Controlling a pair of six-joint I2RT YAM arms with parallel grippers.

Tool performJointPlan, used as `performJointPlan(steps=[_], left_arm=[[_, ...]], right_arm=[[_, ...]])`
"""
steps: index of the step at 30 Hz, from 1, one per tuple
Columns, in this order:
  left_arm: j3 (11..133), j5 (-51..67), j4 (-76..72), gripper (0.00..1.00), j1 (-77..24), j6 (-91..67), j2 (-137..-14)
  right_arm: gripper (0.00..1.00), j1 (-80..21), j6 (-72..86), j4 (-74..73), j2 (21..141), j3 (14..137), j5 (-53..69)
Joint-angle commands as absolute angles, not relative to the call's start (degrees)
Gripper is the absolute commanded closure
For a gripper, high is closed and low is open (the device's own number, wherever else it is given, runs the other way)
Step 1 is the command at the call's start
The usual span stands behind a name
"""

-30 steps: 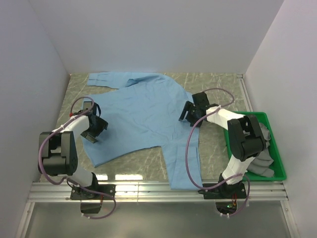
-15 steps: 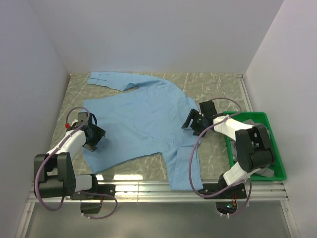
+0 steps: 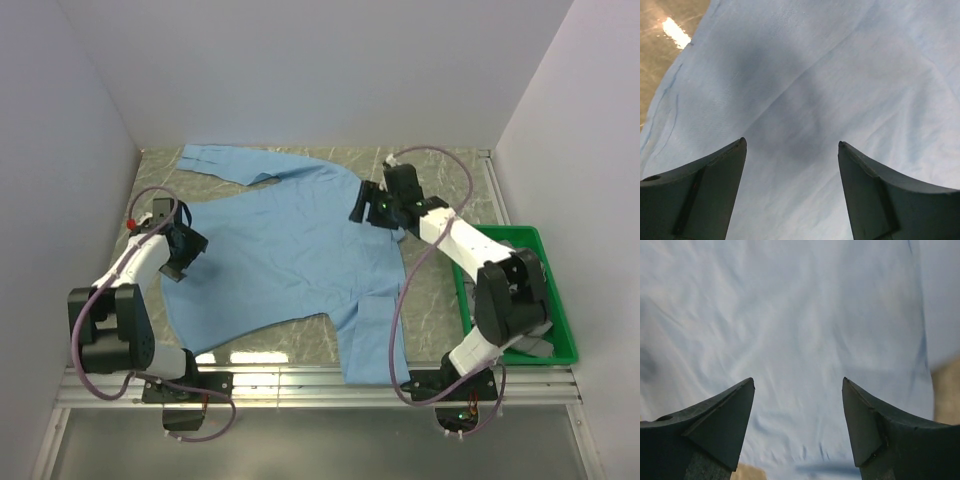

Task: Fold and stack the long sleeve shirts
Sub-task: Flatten the shirt out

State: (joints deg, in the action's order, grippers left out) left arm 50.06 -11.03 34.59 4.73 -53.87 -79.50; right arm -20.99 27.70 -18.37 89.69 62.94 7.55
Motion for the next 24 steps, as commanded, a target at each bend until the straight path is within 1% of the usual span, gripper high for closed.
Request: performJointPlan(steps=[1, 5, 11, 16, 19, 24], left_arm=[[51.5, -11.7, 33.5, 0.20, 5.0, -52.3, -83.0], [50.5, -11.8, 32.5, 0.21, 5.1, -51.9, -85.6], [47.1, -10.9, 30.9, 0.21, 5.0, -52.1, -86.9], [46.1, -10.7, 30.8, 0.21, 5.4, -52.2, -90.1], [48.2, -9.6, 31.2, 0.21, 6.3, -51.8, -93.4], [52.9, -9.4, 31.5, 0.21, 7.6, -50.2, -99.3]], right_arm=[[0.23, -21.6, 24.7, -14.3, 96.9, 70.3, 7.6], [0.23, -22.1, 26.4, -14.8, 104.8, 78.7, 8.4], [0.23, -22.1, 28.4, -15.9, 114.5, 86.6, 10.2], [0.23, -21.5, 32.4, -19.5, 120.9, 90.8, 8.5], [0.22, -20.3, 35.3, -21.0, 123.7, 92.6, 8.4], [0.22, -17.4, 39.6, -21.6, 124.9, 92.9, 7.1]])
